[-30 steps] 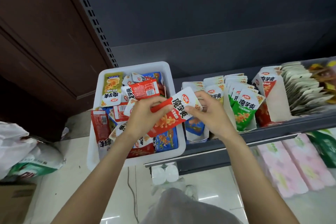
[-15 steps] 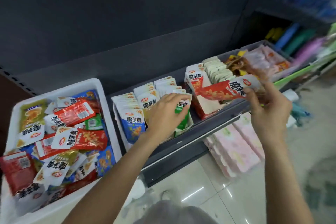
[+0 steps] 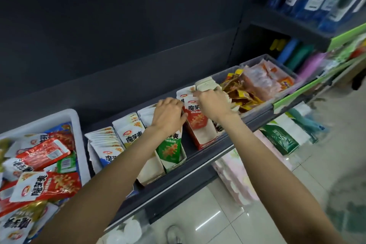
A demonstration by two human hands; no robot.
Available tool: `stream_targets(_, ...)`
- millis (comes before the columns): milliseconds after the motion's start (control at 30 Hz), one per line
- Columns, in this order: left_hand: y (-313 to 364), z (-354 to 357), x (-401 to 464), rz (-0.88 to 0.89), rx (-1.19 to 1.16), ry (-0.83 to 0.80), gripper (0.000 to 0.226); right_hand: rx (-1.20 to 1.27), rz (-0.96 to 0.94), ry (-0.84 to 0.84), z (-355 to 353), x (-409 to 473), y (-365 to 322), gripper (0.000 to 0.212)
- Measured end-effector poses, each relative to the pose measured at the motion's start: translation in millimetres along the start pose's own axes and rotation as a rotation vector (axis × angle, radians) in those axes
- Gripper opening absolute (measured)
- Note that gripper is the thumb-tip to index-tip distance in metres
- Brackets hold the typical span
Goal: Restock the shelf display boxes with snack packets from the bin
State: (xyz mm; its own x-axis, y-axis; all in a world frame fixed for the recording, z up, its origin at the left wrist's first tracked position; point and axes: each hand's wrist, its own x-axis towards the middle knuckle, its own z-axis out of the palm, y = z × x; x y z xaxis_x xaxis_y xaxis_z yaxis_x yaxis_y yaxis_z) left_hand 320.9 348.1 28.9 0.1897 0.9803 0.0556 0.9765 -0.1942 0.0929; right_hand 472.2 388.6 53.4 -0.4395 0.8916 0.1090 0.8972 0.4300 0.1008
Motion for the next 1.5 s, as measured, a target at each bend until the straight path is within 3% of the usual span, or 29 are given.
stream_targets(133,-1.0,2.0,6.4,-0.105,-0.02,0.047,0.038,-0.012,-0.006,0.001,19.9,25.1,3.4,0.034)
stream_targets(300,-8.2,-13.6,3.8,-0.131,-0.228,0.239,0.033,0.326,0.058,0.399,6.1,15.5,2.6,0.028)
stream_targets(400,-12.2,-30.0,-23.3,-0.091,-0.42,0.465,0.021,0.517,0.091,0.547,-10.8,-17.4,-14.1,0.022)
stream_targets(533,-21.4,-50.1,-94.7,-0.096,-0.631,0.709,0.02,0.834,0.028,0.522,-27.1,-69.2,-68.5,0.02)
stream_targets(633,-46.3,-53.6,-156.5,-0.128,-0.606,0.774,0.022,0.934,-0.064,0.419,-32.7,-92.7,-125.4,0.019)
stream_targets(733,-87.8,-43.5,-213.3,-0.206,-0.454,0.684,0.024,0.912,-0.259,0.238,-31.1,-98.0,-183.2,0.019)
stream_targets(833,-141.0,-19.8,-260.9,-0.342,-0.228,0.423,0.025,0.796,-0.445,0.07,-26.1,-93.8,-235.9,0.019)
stream_targets(1033,-203.7,9.1,-314.1,-0.756,-0.188,0.16,0.05,0.519,-0.599,-0.164,-2.0,-77.2,-330.3,0.028)
stream_targets(1200,-226.7,18.8,-318.5,-0.832,-0.124,-0.023,0.072,0.254,-0.62,-0.239,29.3,-49.5,-387.7,0.071)
stream_targets(1300,-233.7,20.1,-319.0,-0.829,-0.232,0.055,0.065,0.185,-0.592,-0.18,40.1,-42.5,-404.6,0.083)
stream_targets(1433,-227.5,12.6,-322.3,-0.867,-0.542,0.431,0.054,0.411,-0.471,-0.038,42.3,-44.3,-404.3,0.058)
stream_targets(1500,-219.8,9.8,-324.1,-0.93,-0.648,0.534,0.051,0.422,-0.45,-0.008,40.8,-46.7,-403.3,0.053)
